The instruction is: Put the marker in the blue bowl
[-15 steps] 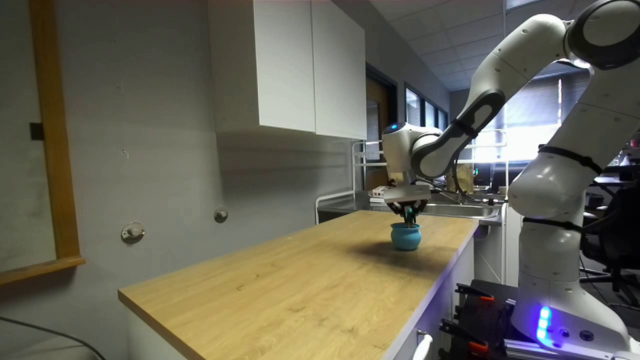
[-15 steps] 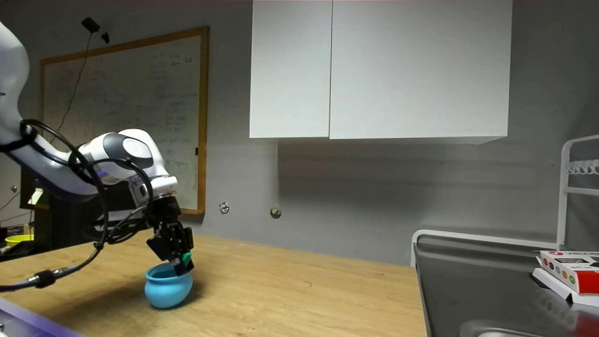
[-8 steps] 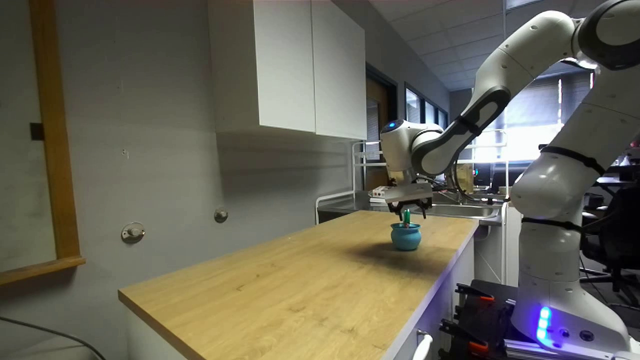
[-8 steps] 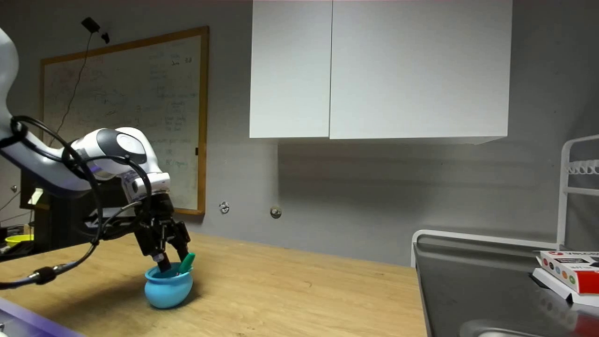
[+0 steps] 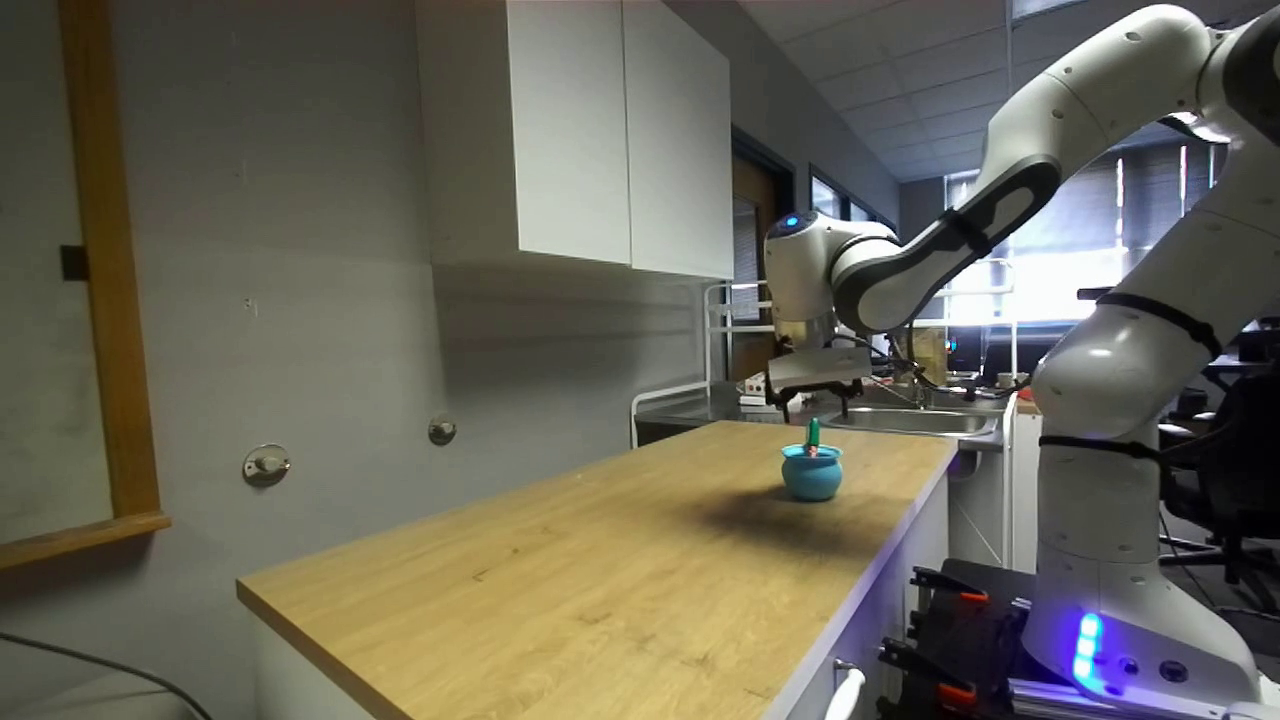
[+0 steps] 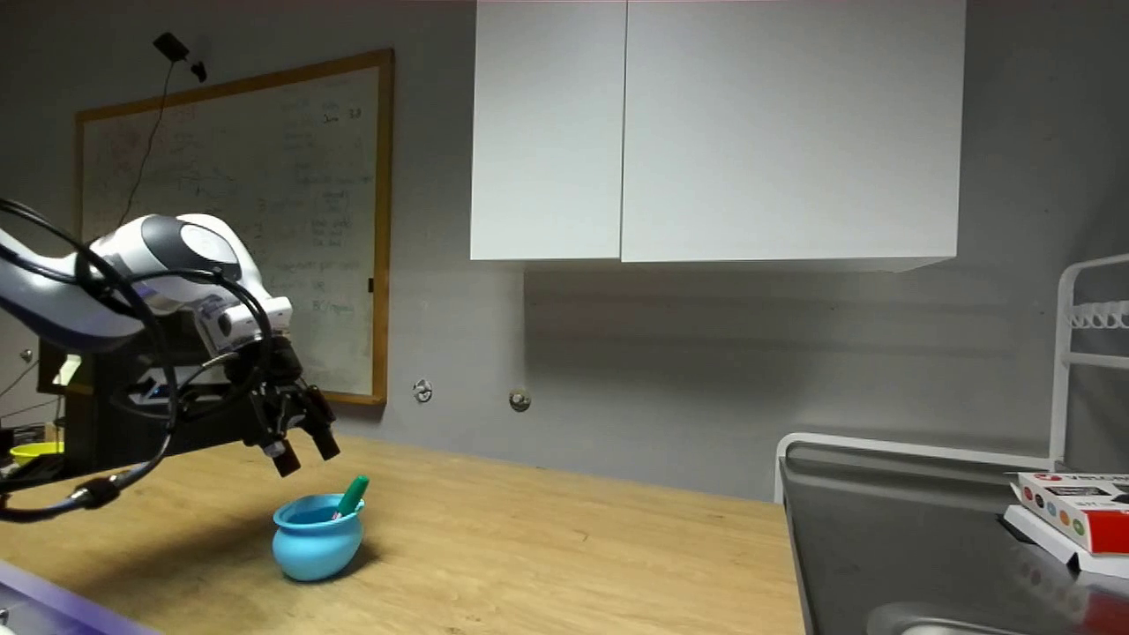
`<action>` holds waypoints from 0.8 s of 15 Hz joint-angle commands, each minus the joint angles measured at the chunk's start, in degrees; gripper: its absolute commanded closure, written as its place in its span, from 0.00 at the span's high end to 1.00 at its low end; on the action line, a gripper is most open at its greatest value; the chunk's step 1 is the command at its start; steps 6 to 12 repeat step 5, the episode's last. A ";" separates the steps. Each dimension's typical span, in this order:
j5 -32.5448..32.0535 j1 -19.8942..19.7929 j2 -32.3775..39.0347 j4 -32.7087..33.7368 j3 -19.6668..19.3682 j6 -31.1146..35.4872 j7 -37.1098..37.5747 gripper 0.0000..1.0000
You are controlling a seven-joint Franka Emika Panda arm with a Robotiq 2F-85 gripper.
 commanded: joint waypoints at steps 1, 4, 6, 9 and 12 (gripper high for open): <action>2.47 5.08 -3.95 -0.75 -2.18 4.39 -6.82 1.00; 5.22 7.99 -5.75 -0.69 -2.79 9.29 -13.05 1.00; 6.34 8.76 -6.24 -0.80 -2.93 11.12 -15.40 1.00; 6.34 8.76 -6.24 -0.80 -2.93 11.12 -15.40 1.00; 6.34 8.76 -6.24 -0.80 -2.93 11.12 -15.40 1.00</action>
